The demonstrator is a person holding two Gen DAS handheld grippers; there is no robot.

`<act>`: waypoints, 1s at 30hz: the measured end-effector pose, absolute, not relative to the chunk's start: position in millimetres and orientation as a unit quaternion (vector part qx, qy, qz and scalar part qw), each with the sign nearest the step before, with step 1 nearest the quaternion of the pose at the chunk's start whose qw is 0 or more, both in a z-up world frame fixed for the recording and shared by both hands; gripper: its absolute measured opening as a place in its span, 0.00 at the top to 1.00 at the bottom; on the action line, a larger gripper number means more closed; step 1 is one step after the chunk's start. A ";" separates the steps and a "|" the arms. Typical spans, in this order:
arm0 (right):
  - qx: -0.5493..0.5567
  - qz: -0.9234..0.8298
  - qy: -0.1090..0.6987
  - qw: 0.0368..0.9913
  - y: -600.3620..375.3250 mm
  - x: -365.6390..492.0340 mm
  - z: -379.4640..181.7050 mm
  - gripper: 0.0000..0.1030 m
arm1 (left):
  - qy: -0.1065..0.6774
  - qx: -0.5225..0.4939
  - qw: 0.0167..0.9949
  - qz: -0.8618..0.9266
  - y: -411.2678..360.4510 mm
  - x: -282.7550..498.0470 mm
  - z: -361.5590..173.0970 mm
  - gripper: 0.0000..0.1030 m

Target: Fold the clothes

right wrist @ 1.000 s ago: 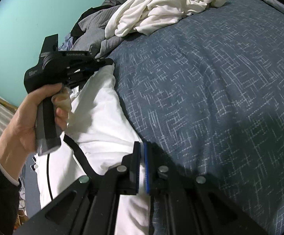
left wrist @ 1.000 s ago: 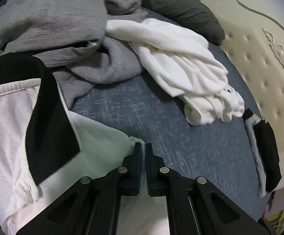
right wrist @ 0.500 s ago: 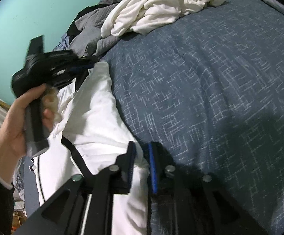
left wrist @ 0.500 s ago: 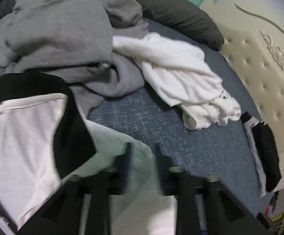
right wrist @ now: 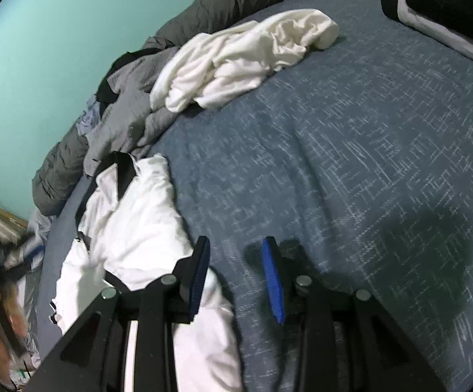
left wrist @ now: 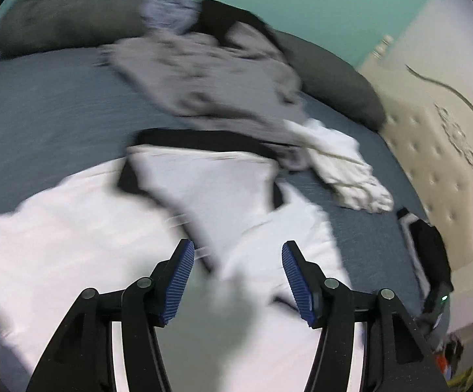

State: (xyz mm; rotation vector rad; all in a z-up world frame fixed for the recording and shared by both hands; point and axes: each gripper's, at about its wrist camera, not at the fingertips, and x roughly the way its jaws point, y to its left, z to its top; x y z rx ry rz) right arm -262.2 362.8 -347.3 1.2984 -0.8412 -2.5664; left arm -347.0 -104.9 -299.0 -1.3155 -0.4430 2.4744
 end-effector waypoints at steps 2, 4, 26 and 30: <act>0.428 -0.856 -0.279 0.082 354.7 -261.0 -342.9 0.64 | -0.168 -0.459 0.121 0.864 -148.6 -329.4 -303.4 0.41; 0.427 -0.858 -0.270 0.093 342.2 -260.1 -338.3 0.55 | -0.183 -0.462 0.087 0.863 -190.6 -315.7 -312.3 0.41; 0.432 -0.860 -0.230 0.147 286.8 -257.2 -333.8 0.53 | -0.286 -0.433 -0.093 0.850 -386.9 -288.9 -380.6 0.41; 0.432 -0.860 -0.231 0.145 288.5 -257.9 -334.7 0.53 | -0.286 -0.426 -0.078 0.855 -386.6 -297.3 -382.6 0.43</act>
